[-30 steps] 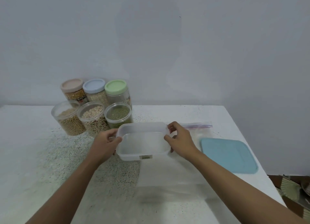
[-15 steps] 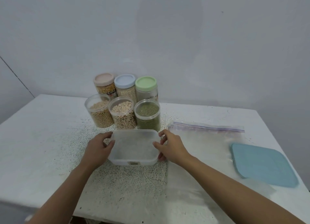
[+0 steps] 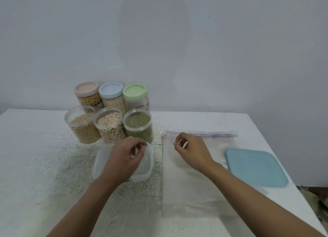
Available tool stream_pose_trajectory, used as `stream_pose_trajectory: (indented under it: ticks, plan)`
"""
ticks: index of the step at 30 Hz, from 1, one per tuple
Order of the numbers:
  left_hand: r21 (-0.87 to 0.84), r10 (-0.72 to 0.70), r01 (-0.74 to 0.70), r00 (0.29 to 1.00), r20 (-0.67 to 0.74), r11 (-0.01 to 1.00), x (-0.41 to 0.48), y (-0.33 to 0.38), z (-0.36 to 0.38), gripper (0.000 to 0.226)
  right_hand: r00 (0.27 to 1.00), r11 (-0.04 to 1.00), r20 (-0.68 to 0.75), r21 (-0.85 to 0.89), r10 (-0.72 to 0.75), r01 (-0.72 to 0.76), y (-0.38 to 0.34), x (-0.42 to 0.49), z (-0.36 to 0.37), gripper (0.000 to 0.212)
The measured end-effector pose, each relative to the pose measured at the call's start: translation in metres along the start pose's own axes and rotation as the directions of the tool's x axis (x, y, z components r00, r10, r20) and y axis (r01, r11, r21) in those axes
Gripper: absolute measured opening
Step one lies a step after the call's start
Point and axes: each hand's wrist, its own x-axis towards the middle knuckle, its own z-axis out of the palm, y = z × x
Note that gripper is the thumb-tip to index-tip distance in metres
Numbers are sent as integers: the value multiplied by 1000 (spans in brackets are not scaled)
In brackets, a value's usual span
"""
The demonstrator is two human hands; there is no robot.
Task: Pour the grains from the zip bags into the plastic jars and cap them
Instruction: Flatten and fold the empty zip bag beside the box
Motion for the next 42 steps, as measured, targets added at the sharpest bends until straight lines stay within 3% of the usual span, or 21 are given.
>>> stream_pose_trajectory:
  ticks: [4,8,10,15,21,23,26,29,31,36,39,42]
  plan:
    - [-133,119,-94,973,196,987,23,46,61,10,994,979,-84,-188,67,-82,43,-11,-42,10]
    - [-13,150,-154,937,316,988,27,54,123,24,976,816,-76,-537,206,-214,83,-31,-71,43]
    - [68,114,-147,927,357,987,26,49,140,30,956,747,-38,-615,292,-253,98,-40,-75,56]
    - [136,66,-134,906,418,982,32,40,152,33,956,781,-22,-571,293,-253,115,-47,-76,50]
    - [142,23,-99,889,457,985,35,39,150,44,963,751,42,-635,266,-180,111,-45,-81,44]
    - [135,28,-104,880,473,985,35,39,148,46,982,759,-10,-633,188,-152,105,-44,-84,42]
    - [127,21,-99,862,506,987,41,37,143,49,985,810,-166,-584,-50,-58,91,-41,-88,32]
    - [111,24,-101,839,543,989,45,37,138,51,915,830,-312,-557,-256,42,76,-30,-90,32]
    - [106,34,-114,822,568,988,46,36,137,52,867,851,-384,-519,-317,81,68,-21,-91,39]
    - [55,63,-118,807,588,992,53,34,133,63,771,888,-513,-437,-377,143,67,-1,-95,50]
    - [42,59,-102,814,577,994,59,33,131,48,690,892,-584,-395,-428,219,69,16,-102,50]
    - [11,71,-88,859,507,996,65,32,132,35,701,947,-645,-125,-304,296,67,35,-103,46]
